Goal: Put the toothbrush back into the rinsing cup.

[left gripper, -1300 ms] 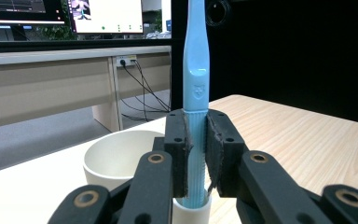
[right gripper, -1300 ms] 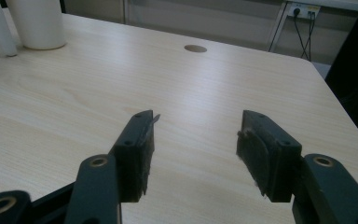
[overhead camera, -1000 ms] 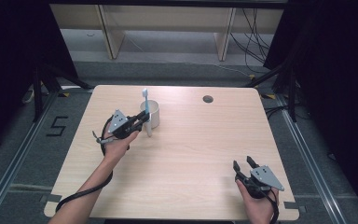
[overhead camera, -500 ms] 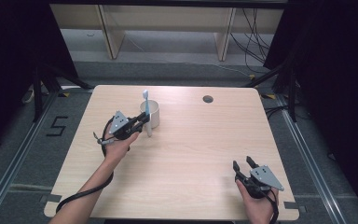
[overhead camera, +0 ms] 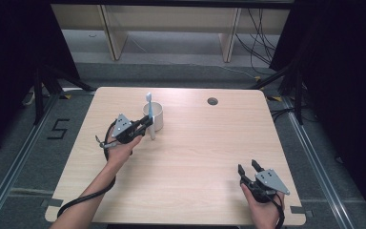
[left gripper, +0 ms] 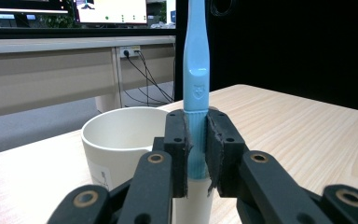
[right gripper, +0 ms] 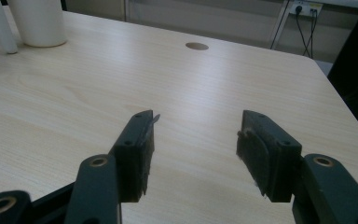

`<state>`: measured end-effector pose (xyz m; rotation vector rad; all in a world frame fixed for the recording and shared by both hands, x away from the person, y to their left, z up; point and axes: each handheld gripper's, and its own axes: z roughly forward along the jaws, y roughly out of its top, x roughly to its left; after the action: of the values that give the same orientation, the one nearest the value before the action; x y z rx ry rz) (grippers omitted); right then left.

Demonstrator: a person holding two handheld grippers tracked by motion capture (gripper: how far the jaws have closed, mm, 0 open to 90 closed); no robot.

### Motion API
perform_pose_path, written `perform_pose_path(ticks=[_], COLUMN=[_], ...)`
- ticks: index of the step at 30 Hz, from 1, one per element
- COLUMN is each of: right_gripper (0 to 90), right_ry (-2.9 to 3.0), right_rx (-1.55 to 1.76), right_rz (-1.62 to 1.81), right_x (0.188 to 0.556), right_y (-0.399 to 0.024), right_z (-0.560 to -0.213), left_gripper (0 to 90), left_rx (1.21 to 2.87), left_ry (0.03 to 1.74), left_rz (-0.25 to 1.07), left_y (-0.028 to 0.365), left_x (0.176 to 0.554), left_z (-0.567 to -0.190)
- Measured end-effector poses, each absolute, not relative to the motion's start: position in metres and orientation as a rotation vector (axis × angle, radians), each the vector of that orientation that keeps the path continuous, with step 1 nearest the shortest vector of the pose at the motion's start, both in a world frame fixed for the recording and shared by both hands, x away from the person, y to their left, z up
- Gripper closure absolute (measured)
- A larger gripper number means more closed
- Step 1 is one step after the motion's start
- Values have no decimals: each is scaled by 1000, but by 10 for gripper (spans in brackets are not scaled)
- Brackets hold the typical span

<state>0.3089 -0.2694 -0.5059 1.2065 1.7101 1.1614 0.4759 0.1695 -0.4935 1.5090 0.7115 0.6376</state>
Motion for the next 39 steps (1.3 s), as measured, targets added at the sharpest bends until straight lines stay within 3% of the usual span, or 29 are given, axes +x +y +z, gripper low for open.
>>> perform_pose_path(ticks=[12,32,39], right_gripper=[462,462,463], right_ry=[1703,1695,1693], right_rx=[1184,1183,1186], right_rz=[1153,1152,1154], right_x=[309,310,310], right_y=[-271,-270,-271], right_z=[-505,-505,-506], left_gripper=[767,445,413], left_rx=[1518,1512,1544], left_ry=[720,796,820], left_rz=[640,604,607], left_y=[171,181,188], left_x=[474,462,455], left_z=[-497,-491,-490])
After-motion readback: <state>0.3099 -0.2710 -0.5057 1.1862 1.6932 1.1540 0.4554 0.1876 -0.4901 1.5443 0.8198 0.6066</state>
